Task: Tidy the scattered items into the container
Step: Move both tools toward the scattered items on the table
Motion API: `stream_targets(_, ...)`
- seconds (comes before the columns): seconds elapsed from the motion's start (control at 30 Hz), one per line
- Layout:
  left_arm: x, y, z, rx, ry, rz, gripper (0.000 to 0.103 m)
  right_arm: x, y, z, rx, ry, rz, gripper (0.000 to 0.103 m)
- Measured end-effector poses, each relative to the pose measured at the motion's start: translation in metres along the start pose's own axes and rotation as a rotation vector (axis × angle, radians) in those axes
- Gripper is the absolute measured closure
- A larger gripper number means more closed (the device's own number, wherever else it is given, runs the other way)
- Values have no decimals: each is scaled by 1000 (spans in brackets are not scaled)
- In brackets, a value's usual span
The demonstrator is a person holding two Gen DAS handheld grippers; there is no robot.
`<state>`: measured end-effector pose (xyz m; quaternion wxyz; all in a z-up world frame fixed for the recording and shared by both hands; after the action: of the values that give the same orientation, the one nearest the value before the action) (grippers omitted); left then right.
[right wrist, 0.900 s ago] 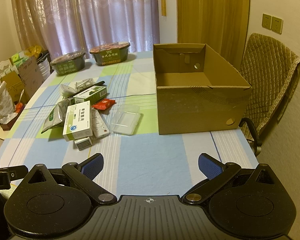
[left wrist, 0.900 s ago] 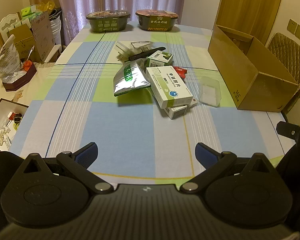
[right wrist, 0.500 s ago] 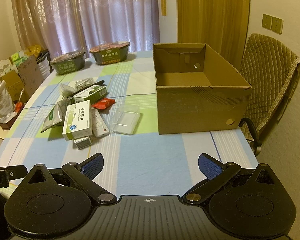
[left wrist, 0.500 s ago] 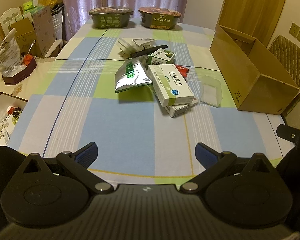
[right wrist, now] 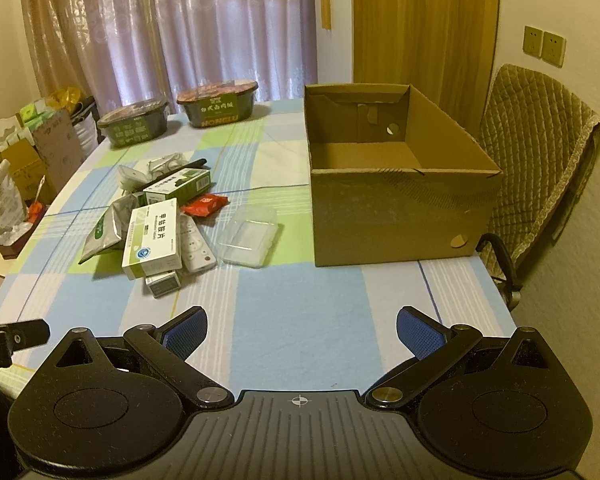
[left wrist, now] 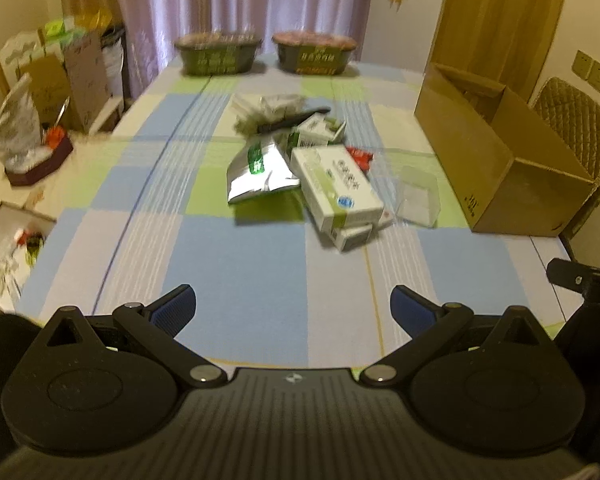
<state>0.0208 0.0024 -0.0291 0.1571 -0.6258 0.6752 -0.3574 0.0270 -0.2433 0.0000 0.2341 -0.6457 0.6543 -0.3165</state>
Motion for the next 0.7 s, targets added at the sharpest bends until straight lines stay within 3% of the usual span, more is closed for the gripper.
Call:
stream_targets(0.23,1,-13,-4,7,2,50,1,-6,-9,-6,20,-12,3,0)
stream_targets(0.43,-10,-24,1,-7,23,61,1,-27,-19,-7,100,-98,-42,0)
stream_targets(0.7,-28,-38,26,-37,21,51,1,-62,-36,24,51,-151,-99,0)
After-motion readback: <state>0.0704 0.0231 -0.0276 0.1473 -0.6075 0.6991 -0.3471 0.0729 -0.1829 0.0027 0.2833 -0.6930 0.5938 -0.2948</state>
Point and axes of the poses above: each gripper's, at about its wrist camera, not at the fingertips, and z roughly the way its jaws point, x to its right, y to its underside, the point moved 4 cm from there along z, roughly the way its jaws point, and after that the axes turned 14 degrees about y, right-handed, at the moved point
